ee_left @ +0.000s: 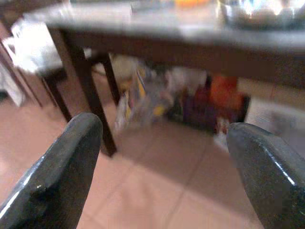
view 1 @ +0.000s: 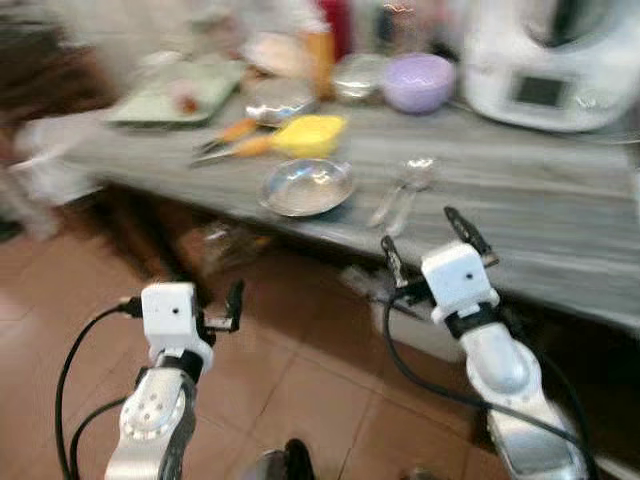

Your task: Setting the table

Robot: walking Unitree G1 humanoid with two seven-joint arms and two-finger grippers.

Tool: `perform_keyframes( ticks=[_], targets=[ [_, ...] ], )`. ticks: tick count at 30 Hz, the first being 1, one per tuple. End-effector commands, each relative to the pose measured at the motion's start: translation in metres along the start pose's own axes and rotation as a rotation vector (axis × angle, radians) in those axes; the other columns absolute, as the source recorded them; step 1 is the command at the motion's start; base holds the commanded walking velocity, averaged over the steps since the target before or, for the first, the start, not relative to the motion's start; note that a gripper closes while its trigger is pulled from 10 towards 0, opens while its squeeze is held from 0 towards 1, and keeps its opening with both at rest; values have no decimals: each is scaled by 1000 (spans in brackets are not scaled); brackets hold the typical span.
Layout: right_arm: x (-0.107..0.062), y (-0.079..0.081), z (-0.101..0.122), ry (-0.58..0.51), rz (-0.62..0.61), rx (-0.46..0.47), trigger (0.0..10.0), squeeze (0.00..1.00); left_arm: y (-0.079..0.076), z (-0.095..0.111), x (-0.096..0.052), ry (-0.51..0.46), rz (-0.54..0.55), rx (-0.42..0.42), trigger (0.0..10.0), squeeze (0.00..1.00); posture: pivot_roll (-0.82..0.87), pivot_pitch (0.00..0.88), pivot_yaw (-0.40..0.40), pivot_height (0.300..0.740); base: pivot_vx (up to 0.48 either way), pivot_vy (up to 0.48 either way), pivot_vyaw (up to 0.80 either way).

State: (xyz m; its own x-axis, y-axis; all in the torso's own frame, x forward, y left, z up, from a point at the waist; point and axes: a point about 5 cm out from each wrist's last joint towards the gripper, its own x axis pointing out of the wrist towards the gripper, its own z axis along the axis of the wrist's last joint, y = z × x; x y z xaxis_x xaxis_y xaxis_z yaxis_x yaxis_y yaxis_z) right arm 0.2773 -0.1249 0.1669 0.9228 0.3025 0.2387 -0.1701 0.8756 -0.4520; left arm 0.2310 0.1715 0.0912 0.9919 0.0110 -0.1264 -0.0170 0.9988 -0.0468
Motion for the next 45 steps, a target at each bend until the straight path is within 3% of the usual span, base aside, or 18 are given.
perform_keyframes(
  ticks=[1, 6, 16, 22, 36, 45],
  targets=[
    [0, 0, 1, -9, -1, 3, 10000, 55, -1, 15, 7, -52, -18, 21, 10000, 0, -146, 120, 144, 740, -416, 0, 0],
    [1, -1, 0, -8, -8, 1, 10000, 59, -1, 16, 9, -57, -31, 29, 10000, 0, -146, 122, 144, 740, -422, 0, 0],
    [5, -1, 0, -5, -16, 1, 10000, 59, -4, 15, 8, -74, -49, 61, 10000, 0, -138, 118, 135, 740, 0, 0, 0],
    [9, -3, -2, 10, -24, 11, 10000, 51, -6, 12, 6, -75, -93, 30, 10000, 0, -131, 121, 136, 740, 0, 0, 0],
    [11, -2, -2, 13, -29, 19, 10000, 55, -16, 18, 10, -101, -168, 1, 10000, 0, -139, 127, 139, 740, 0, 0, -697],
    [12, 1, -1, 24, -12, 34, 10000, 51, -24, 17, 11, -103, -201, -30, 10000, 0, -150, 149, 116, 740, 0, -70, -76]
  ],
)
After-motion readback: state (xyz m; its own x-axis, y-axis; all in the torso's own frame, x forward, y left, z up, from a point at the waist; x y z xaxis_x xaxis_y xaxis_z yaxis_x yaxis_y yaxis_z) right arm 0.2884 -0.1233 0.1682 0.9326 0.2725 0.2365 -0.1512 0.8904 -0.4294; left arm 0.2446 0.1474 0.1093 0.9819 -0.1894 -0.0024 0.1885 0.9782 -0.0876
